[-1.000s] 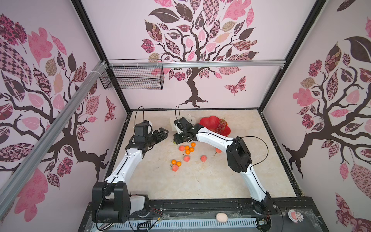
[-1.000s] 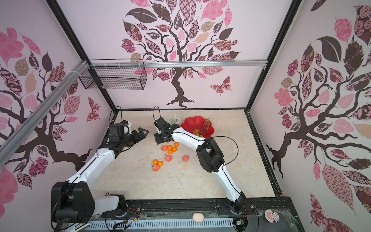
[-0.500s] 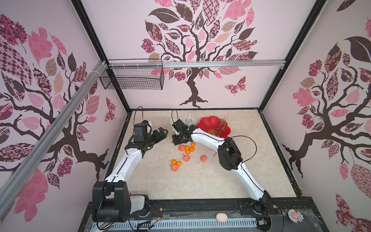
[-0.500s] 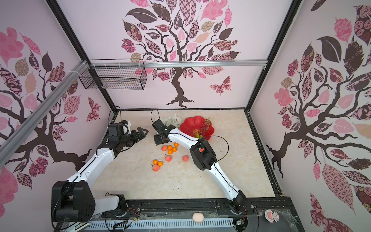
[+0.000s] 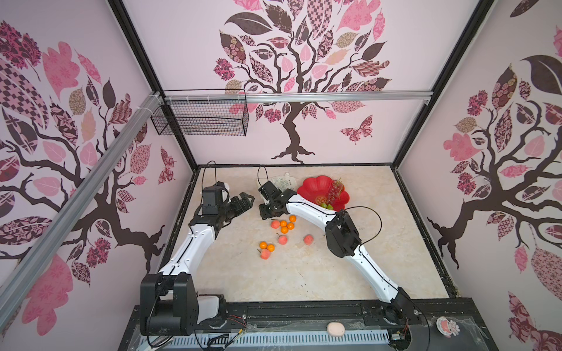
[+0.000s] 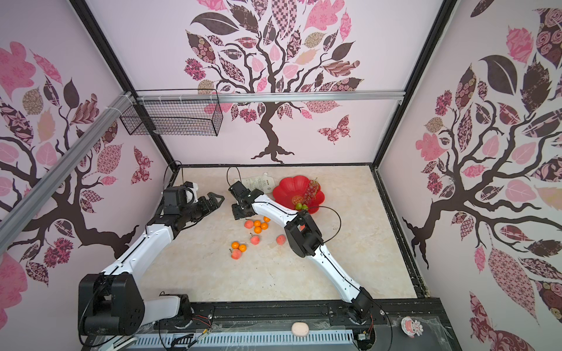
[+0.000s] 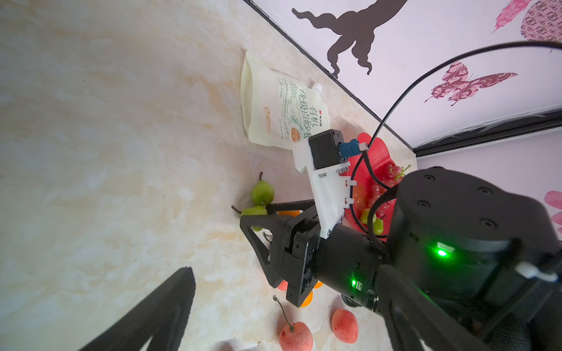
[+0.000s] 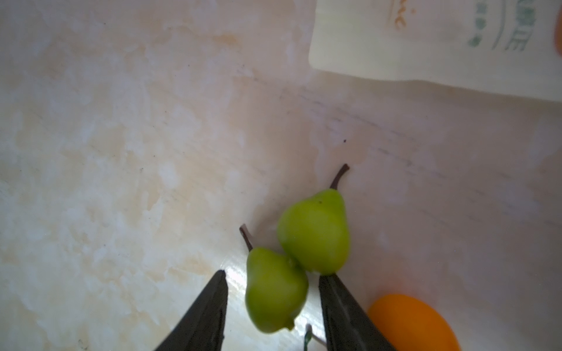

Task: Place and organize the fake fruits in the fruit bowl
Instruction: 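Move the right gripper over the green pears while the left arm draws back, then lower the right gripper and close it on the nearer green pear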

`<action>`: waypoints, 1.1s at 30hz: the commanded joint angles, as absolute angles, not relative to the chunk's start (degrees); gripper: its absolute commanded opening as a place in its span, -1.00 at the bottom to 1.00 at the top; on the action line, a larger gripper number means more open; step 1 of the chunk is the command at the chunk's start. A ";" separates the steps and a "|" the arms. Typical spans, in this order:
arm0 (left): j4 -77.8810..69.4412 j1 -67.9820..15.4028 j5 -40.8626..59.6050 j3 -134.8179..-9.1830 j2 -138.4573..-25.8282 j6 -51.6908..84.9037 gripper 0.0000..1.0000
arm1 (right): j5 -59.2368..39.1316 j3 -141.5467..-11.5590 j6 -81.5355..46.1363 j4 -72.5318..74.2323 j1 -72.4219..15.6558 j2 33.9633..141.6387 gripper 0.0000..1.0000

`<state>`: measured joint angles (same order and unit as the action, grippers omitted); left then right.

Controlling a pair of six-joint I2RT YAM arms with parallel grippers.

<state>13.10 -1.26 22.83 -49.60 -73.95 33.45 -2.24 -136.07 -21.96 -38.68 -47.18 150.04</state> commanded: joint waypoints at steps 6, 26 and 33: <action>12.08 -0.80 23.42 -49.18 -74.62 33.49 0.94 | -1.32 -139.82 -21.97 -41.31 -47.38 154.07 0.06; 11.25 -0.12 24.34 -49.04 -75.31 33.91 0.94 | -2.58 -139.04 -21.71 -41.51 -47.37 153.33 -0.16; 11.16 0.44 24.47 -48.96 -75.36 33.93 0.94 | -3.37 -136.89 -21.88 -40.58 -47.41 148.94 -0.18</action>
<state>12.47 0.03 23.90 -49.60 -74.87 34.06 -2.68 -137.95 -21.85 -39.64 -47.18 151.39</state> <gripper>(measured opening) 0.968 0.411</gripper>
